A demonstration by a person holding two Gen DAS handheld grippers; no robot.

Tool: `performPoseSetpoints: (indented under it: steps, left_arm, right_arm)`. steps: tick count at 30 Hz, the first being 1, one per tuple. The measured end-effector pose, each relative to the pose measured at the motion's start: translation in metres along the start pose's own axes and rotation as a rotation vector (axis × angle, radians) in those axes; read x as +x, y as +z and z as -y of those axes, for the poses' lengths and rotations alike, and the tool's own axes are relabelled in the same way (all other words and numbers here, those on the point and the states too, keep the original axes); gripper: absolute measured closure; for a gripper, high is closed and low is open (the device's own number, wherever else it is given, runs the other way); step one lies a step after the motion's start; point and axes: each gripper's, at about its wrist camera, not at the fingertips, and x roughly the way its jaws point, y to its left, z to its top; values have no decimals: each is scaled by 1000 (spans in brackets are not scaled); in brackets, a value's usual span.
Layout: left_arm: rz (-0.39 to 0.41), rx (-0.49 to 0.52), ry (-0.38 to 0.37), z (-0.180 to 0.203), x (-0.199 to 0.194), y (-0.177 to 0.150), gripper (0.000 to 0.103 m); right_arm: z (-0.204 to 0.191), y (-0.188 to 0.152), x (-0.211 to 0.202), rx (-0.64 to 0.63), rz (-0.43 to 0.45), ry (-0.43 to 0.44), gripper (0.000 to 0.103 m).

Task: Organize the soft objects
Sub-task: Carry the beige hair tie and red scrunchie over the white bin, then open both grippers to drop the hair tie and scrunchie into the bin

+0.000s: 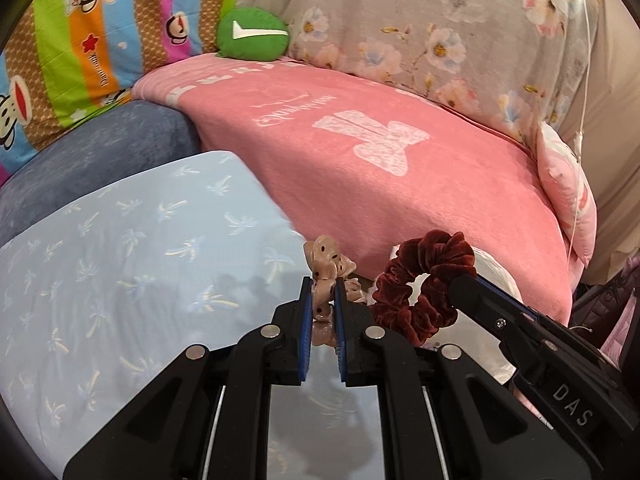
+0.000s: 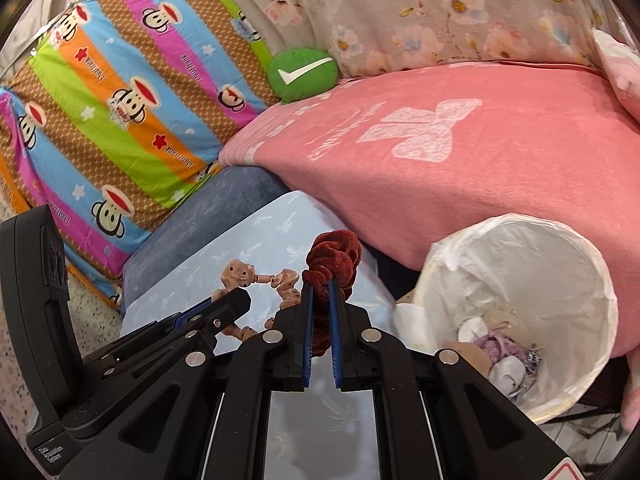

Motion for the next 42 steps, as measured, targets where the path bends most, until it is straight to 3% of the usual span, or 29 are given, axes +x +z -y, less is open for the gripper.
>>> performPoseSetpoints:
  steps: [23, 35, 40, 42]
  left_arm:
    - [-39, 149, -99, 105, 20, -3, 91]
    - [-49, 189, -113, 126, 27, -4, 88]
    - [-43, 197, -104, 129, 30, -4, 82]
    - [-42, 194, -102, 129, 31, -3, 72]
  right_arm:
    - [105, 2, -57, 138, 84, -96, 96]
    - [130, 3, -64, 173, 89, -111, 95]
    - [132, 4, -63, 169, 90, -110, 95]
    - [133, 5, -63, 167, 90, -111, 95]
